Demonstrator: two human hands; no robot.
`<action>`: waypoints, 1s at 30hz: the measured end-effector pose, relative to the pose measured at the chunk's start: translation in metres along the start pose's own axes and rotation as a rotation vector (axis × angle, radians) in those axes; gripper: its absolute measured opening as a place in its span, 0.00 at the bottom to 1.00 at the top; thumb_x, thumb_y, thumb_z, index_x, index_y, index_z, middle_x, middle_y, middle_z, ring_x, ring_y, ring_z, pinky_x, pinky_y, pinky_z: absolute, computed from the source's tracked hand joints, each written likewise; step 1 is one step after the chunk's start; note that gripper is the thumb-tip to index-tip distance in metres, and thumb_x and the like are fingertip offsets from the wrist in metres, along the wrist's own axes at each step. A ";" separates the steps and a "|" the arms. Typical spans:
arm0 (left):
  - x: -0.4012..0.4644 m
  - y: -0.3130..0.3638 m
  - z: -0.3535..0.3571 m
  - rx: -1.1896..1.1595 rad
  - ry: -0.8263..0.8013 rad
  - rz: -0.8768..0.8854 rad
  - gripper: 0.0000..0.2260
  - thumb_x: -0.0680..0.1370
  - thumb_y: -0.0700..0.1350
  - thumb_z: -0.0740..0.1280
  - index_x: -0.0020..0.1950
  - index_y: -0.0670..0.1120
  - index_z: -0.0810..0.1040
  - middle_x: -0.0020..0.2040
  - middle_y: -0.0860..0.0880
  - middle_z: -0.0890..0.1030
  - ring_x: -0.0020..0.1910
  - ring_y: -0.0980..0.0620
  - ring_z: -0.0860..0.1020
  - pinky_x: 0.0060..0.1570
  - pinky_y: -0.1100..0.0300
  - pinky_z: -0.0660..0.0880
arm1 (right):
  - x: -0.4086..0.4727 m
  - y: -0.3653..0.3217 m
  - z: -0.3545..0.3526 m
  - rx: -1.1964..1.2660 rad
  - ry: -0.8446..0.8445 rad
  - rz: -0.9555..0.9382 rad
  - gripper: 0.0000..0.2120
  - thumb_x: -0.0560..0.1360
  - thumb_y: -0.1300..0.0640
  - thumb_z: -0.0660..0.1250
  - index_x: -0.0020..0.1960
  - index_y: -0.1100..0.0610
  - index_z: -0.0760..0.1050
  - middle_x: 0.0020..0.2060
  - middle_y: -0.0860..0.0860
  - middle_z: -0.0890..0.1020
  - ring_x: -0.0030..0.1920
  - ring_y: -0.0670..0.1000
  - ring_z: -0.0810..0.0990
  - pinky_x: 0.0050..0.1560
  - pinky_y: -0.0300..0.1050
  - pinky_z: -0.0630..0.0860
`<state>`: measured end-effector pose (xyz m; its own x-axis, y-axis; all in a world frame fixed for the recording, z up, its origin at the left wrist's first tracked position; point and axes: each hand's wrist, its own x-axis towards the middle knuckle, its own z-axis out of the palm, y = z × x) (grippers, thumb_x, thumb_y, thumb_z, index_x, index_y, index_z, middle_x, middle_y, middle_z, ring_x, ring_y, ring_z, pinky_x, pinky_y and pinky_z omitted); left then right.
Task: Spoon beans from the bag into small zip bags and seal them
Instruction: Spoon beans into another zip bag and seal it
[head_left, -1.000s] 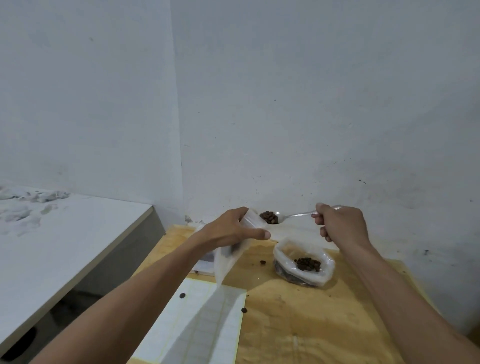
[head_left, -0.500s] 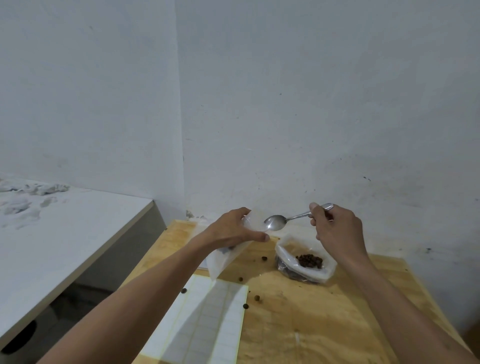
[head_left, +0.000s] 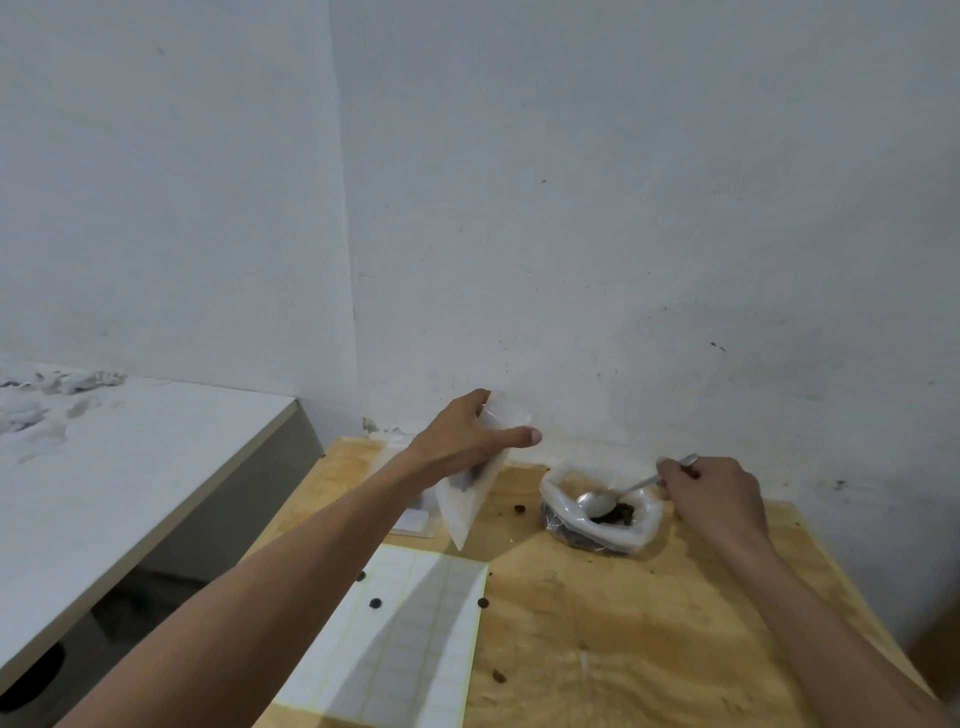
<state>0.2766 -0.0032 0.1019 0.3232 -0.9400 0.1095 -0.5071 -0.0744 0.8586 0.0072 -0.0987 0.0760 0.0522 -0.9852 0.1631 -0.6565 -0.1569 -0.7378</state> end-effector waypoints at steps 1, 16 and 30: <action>0.000 0.000 0.001 -0.010 0.003 0.000 0.23 0.70 0.62 0.77 0.57 0.52 0.78 0.50 0.55 0.82 0.50 0.54 0.79 0.50 0.57 0.76 | 0.001 0.004 0.001 0.029 -0.055 0.033 0.17 0.78 0.51 0.68 0.34 0.59 0.83 0.29 0.51 0.85 0.31 0.56 0.84 0.40 0.53 0.82; 0.001 0.037 0.024 -0.291 0.103 -0.058 0.33 0.68 0.65 0.78 0.65 0.49 0.75 0.57 0.52 0.81 0.54 0.55 0.80 0.45 0.61 0.74 | -0.046 -0.057 0.017 0.224 -0.529 -0.261 0.32 0.69 0.36 0.75 0.68 0.47 0.73 0.60 0.41 0.80 0.59 0.43 0.80 0.59 0.44 0.78; -0.007 0.020 -0.006 -0.433 0.110 0.039 0.07 0.77 0.41 0.75 0.49 0.36 0.86 0.45 0.41 0.87 0.40 0.49 0.84 0.44 0.55 0.83 | -0.031 -0.071 0.024 0.599 -0.502 -0.130 0.16 0.71 0.56 0.79 0.57 0.56 0.81 0.49 0.54 0.88 0.47 0.54 0.88 0.50 0.53 0.84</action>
<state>0.2688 0.0040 0.1213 0.4055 -0.8966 0.1781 -0.1464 0.1286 0.9808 0.0700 -0.0583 0.1079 0.5277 -0.8471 0.0620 -0.1126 -0.1421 -0.9834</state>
